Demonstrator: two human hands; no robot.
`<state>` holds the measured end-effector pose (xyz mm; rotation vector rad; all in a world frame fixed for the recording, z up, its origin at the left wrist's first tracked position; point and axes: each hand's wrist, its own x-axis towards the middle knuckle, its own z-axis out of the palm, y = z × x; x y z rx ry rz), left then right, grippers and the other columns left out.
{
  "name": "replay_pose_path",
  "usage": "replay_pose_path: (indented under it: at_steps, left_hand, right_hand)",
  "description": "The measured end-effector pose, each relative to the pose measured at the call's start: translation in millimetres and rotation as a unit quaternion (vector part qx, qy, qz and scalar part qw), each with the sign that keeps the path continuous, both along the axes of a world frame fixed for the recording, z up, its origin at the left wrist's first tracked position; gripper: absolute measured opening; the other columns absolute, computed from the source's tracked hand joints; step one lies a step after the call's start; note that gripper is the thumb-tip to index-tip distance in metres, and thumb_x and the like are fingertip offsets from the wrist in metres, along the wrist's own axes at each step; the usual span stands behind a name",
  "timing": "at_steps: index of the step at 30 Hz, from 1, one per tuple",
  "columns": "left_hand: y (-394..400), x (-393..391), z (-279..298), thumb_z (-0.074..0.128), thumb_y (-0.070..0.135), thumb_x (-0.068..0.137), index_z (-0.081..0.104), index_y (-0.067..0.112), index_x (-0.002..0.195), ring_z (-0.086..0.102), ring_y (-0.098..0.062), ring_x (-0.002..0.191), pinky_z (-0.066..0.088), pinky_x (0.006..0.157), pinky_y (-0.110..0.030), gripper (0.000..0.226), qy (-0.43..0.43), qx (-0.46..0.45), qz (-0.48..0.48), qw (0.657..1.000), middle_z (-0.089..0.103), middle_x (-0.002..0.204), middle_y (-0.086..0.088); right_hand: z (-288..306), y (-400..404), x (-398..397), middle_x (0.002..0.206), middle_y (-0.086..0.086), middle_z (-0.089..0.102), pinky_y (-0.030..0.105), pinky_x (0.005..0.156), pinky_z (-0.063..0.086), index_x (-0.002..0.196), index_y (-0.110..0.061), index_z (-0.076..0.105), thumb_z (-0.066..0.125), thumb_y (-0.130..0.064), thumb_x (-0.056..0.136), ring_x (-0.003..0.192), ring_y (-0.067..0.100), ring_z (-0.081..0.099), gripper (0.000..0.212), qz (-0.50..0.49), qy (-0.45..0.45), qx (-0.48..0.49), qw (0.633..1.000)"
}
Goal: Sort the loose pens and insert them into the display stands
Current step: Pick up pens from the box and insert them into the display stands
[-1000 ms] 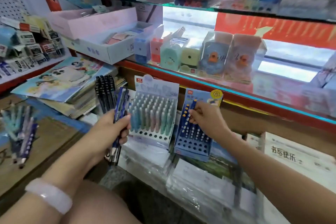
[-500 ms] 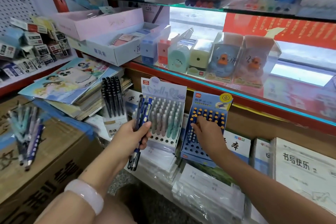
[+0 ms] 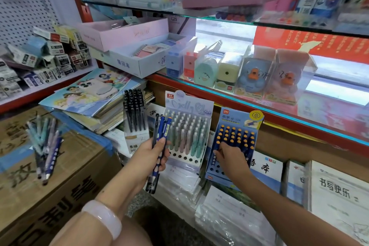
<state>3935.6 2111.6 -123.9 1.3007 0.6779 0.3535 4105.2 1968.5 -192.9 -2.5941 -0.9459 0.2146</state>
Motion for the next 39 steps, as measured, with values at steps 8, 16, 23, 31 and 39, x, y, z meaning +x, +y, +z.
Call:
replay_pose_path:
  at_steps: [8,16,23,31,39]
  left_hand:
    - [-1,-7,-2,0.049,0.015,0.095,0.047,0.006,0.083,0.037,-0.008,0.041,0.031,0.037,-0.019,0.016,0.013,0.046,-0.012,0.999,0.045,0.060,-0.004]
    - [-6,-7,0,0.052,0.015,0.093,0.049,0.009,0.082,0.038,-0.009,0.043,0.032,0.039,-0.020,0.013,0.023,0.071,-0.050,0.996,0.045,0.063,-0.006]
    - [-6,-2,-3,0.047,0.021,0.096,0.049,0.010,0.081,0.039,-0.010,0.046,0.034,0.041,-0.018,0.019,0.039,0.071,-0.026,0.996,0.049,0.060,-0.004]
    - [-3,4,-6,0.041,0.016,0.099,0.049,0.007,0.080,0.039,-0.013,0.047,0.035,0.036,-0.016,0.022,0.069,0.065,0.015,0.995,0.049,0.063,-0.006]
    - [-13,19,-7,0.038,0.010,0.099,0.051,0.007,0.086,0.041,-0.015,0.054,0.037,0.051,-0.024,0.019,0.079,0.016,0.027,0.996,0.054,0.066,-0.006]
  right_hand:
    - [40,3,-17,0.068,0.000,0.059,0.031,0.062,0.047,0.081,-0.012,0.056,0.054,-0.037,0.093,0.062,0.013,0.054,0.027,-0.049,0.005,0.170,0.984]
    - [77,49,-67,0.072,0.006,0.063,0.022,0.063,0.051,0.080,-0.007,0.059,0.061,-0.029,0.090,0.065,0.013,0.057,0.024,0.025,0.369,0.313,0.875]
    - [85,42,-58,0.066,0.006,0.062,0.025,0.066,0.053,0.076,-0.004,0.059,0.057,-0.021,0.092,0.058,0.014,0.056,0.024,-0.016,0.412,0.330,0.849]
    - [81,-22,6,0.067,0.015,0.061,0.029,0.064,0.053,0.073,0.001,0.057,0.054,-0.018,0.094,0.064,0.018,0.059,0.028,-0.057,0.141,0.299,0.942]
    - [36,-39,8,0.059,0.001,0.040,0.027,0.053,0.028,0.067,-0.014,0.039,0.049,-0.023,0.097,0.051,0.009,0.034,0.032,-0.010,-0.035,0.103,0.994]
